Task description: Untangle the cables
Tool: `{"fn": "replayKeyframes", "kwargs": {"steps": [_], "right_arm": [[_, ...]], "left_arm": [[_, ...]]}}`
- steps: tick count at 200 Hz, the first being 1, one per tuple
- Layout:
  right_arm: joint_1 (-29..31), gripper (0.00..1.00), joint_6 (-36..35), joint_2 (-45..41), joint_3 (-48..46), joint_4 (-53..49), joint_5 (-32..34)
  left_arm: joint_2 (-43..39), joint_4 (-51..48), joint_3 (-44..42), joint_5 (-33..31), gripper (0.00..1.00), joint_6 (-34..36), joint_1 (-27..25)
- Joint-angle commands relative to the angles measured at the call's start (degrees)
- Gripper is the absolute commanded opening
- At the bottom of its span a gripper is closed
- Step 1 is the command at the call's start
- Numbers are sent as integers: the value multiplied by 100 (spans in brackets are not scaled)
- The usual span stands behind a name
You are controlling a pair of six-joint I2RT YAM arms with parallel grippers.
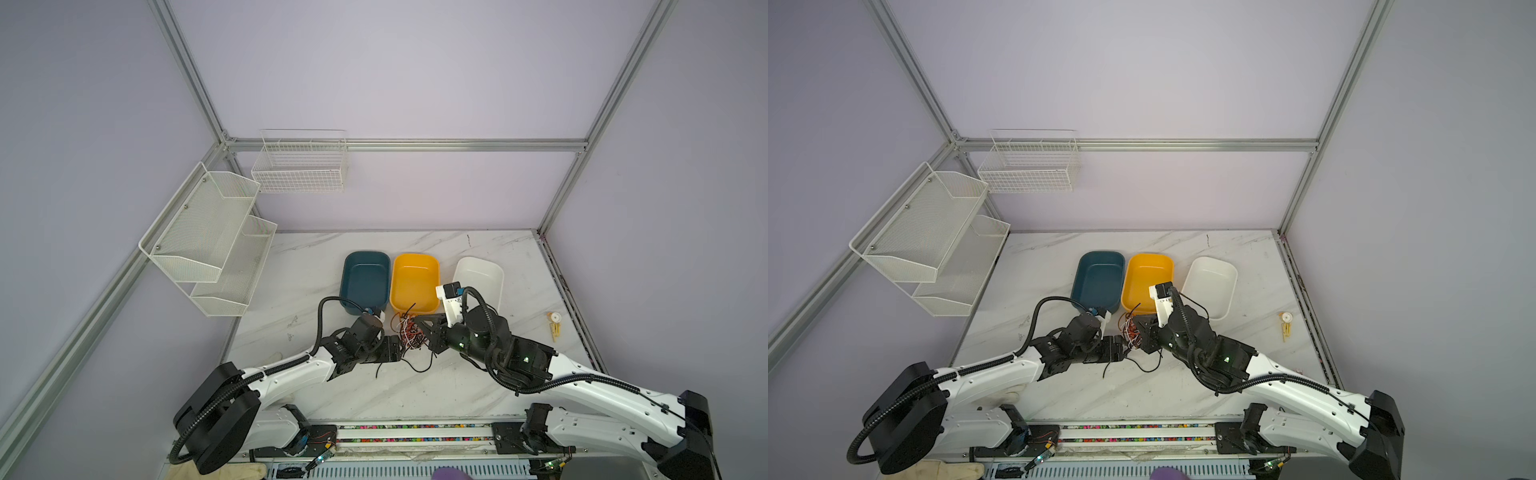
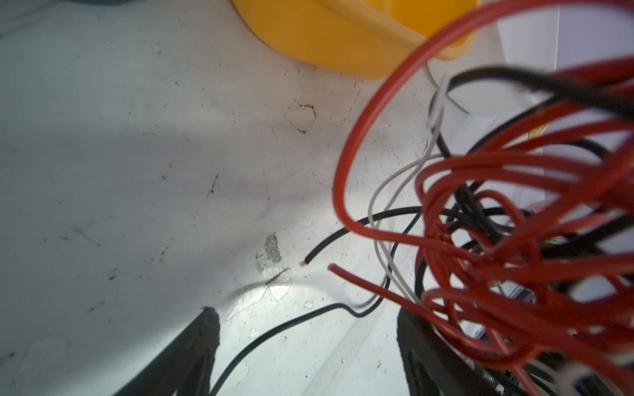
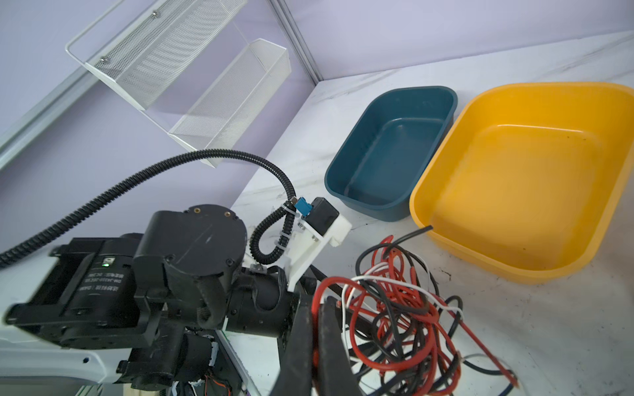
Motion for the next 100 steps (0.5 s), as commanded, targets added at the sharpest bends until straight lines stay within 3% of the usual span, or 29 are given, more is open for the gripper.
{"fn": "replayKeyframes", "kwargs": {"steps": [1,78,100], "right_arm": [[30,0,-36,-146,155,266,-102],[26,0,43,184,-263,706,-141],[33,0,74,314,-360,916,-279]], "left_arm": [[-358,-190,-279,-130,82,124,-32],[-2695,-483,-759,110,92,149,-29],[-3033,-435,-803,184,93,108,-33]]}}
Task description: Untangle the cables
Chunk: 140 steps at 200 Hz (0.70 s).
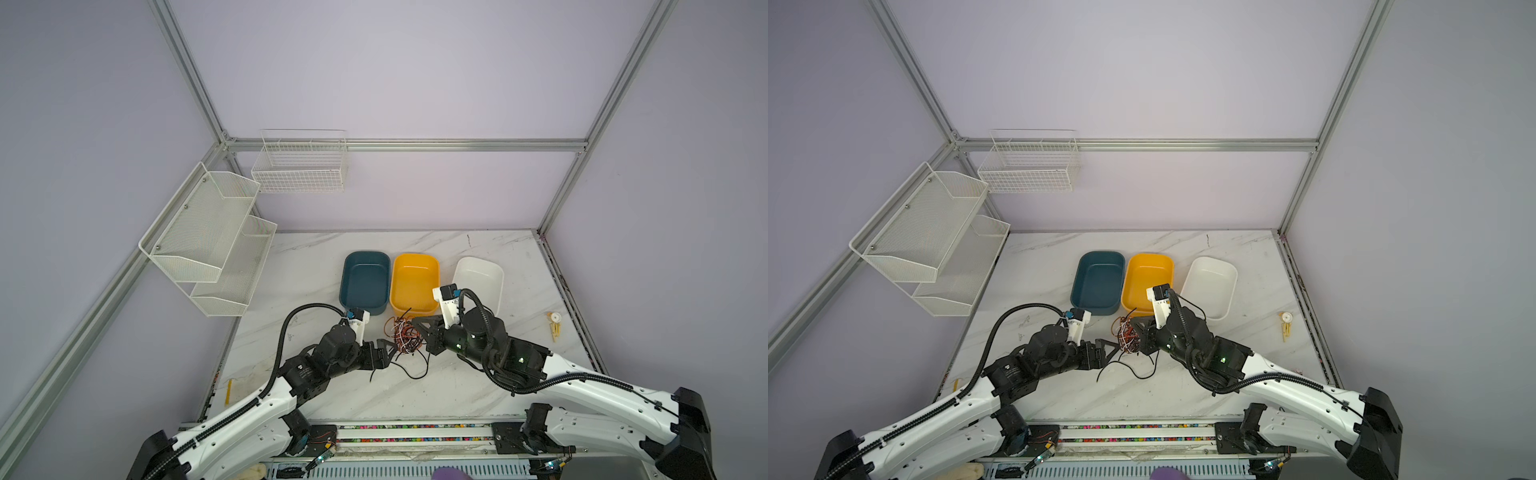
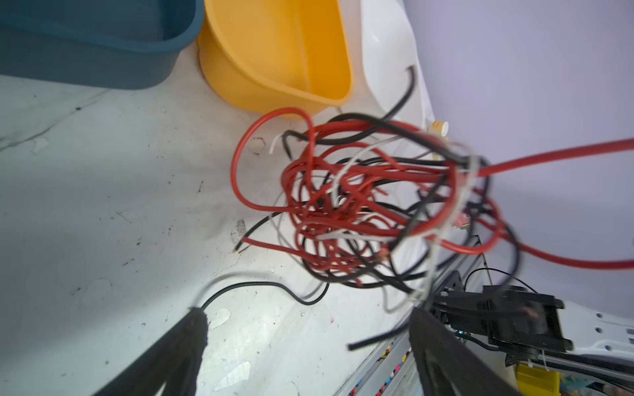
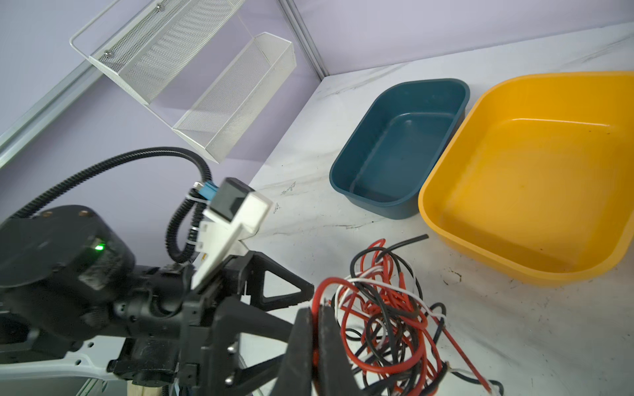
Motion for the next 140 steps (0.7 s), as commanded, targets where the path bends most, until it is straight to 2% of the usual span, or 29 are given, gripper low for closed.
{"fn": "replayKeyframes", "kwargs": {"steps": [1,40,83,140], "right_arm": [[34,0,65,101,-90,545,-156],[34,0,124,116,-205,790,-337],[26,0,148,31,-438,1099,-717],[34,0,308,-5,-796,1493,-973]], "left_arm": [[-314,72,-243,149,93,27,-33],[99,109,-30,269,93,16,-32],[793,141,190,225,87,-2,-28],[985,443,301,137,82,-70,-31]]}}
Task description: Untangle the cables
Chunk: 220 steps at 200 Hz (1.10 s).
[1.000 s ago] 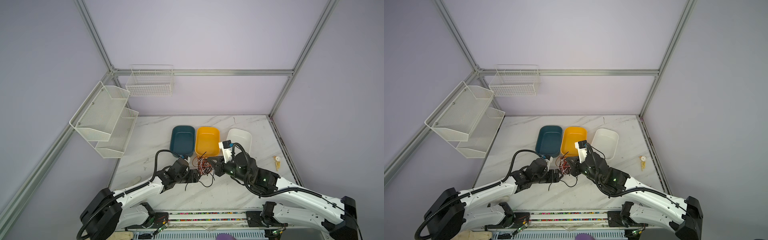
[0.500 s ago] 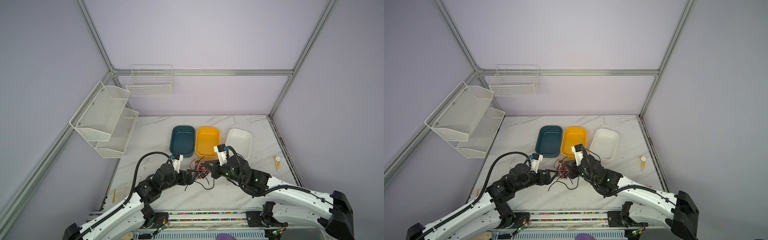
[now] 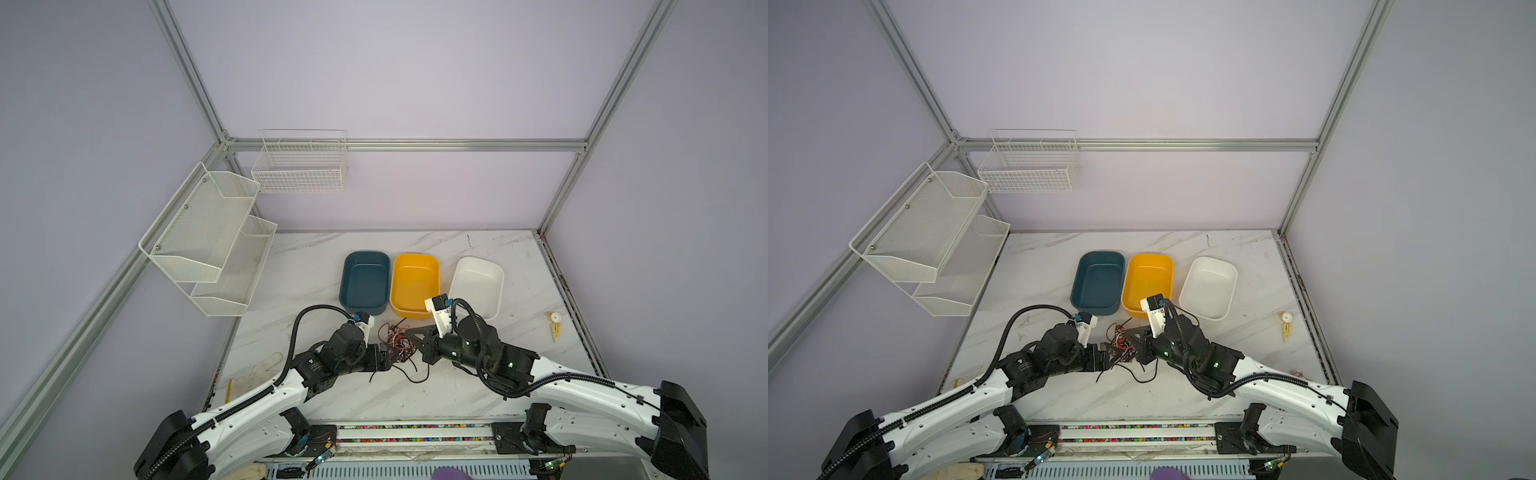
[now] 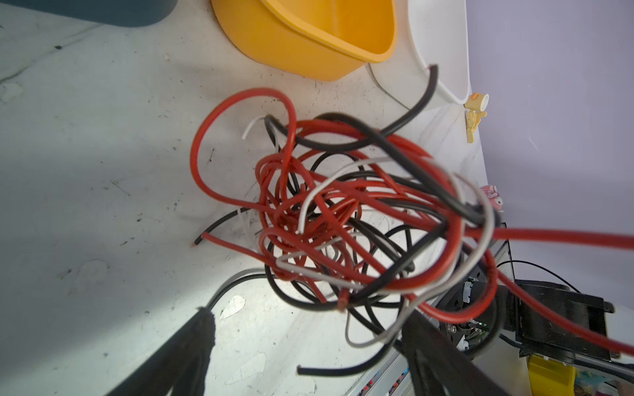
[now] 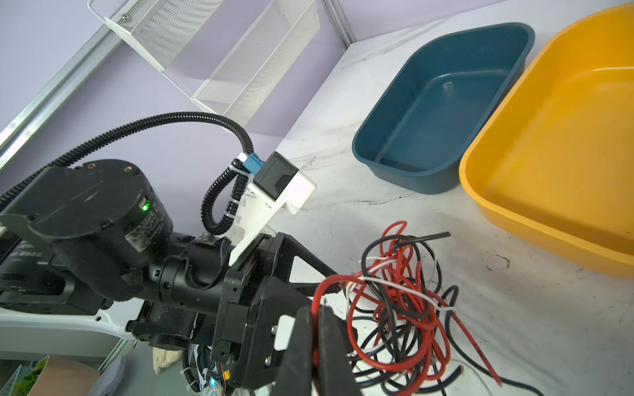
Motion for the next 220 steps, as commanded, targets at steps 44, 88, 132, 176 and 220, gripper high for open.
{"fn": "replayKeyframes", "kwargs": {"steps": [44,88,132,176,220], "right_arm": [[35,0,229,-120,-278,775,-265],[34,0,299,-136,-396,870,-264],[34,0,393,-293,-534,841,-60],[35,0,555,-445,-593,426,591],[34,0,1099,-707,-793,8,1299]], "left_arm": [[32,746,174,19,77,-182,-28],[180,834,158,58,54,-215,-33],[159,835,-34,67,29,-234,-33],[-157,601,-159,-94,4,-235,-28],[-619,128,-121,-201,0,-182,-26]]}}
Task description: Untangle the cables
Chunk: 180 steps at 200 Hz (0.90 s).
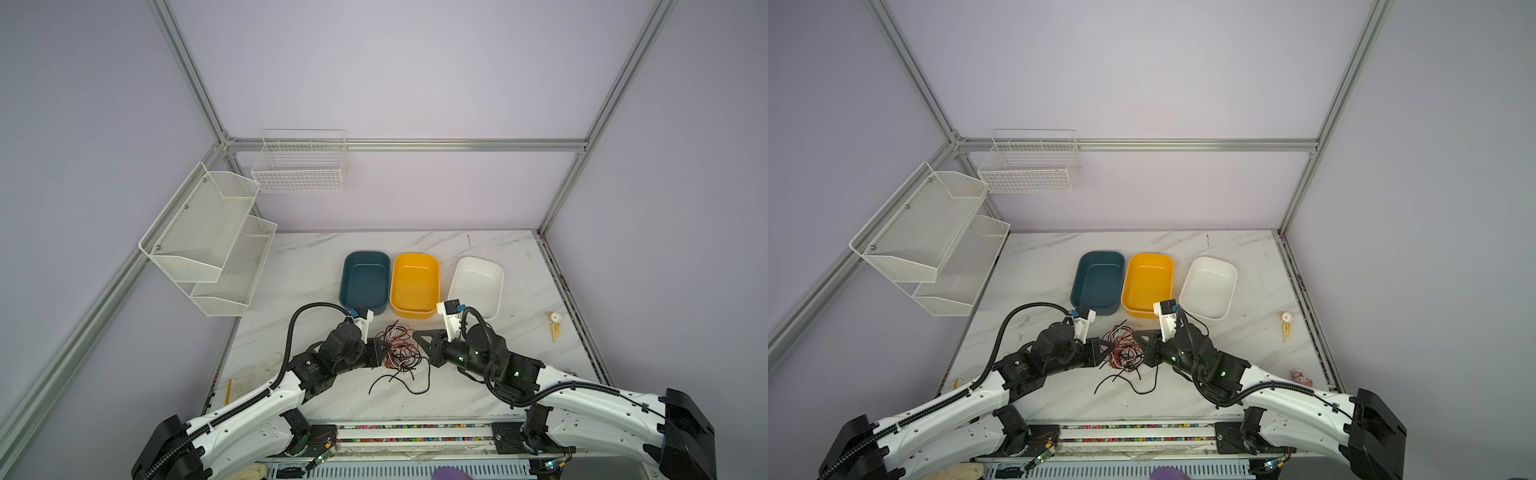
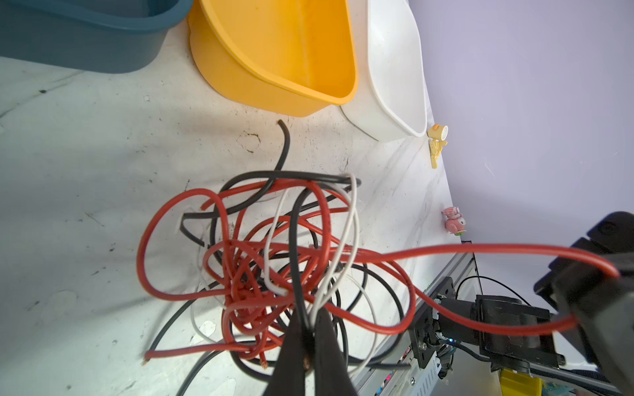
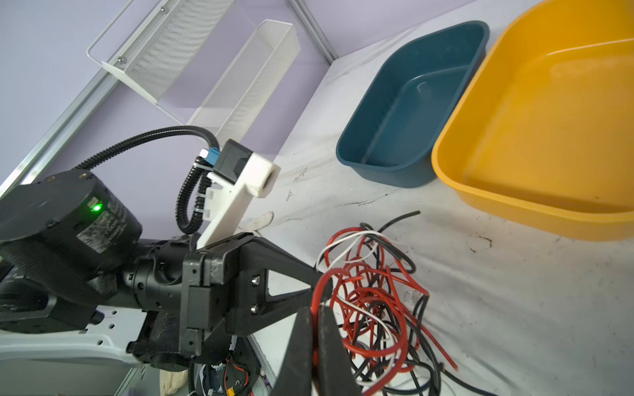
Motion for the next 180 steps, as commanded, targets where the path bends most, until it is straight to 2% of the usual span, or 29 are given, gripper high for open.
{"fn": "replayKeyframes", "kwargs": {"steps": [1,32,64,120,149,165,180], "right_arm": [[34,0,453,-223,-133,-343,701],[23,0,841,-328,-359,-588,1299],[-76,0,1111,-227,-526,-717,1519],[-515,0,944,281,-562,-737,1066],[-607,0,500,480,-397,-692,618],[-601,8,232,492,-283,-713,419],[-604,25,60,410,-224,-736,292]], "left_arm": [[-352,-213,-120,-116,0,71,-25],[-813,-573,26,-83,0,79,-28],[-1194,-883,230,65,0,106,-25],[-1618,-973,402,359,0,54,-28],[-1491,-957,471,430,0,63,-28],[-1407,-902,498,452,0,45,-28],[-1350,-811,524,491,0,12,-27]]}}
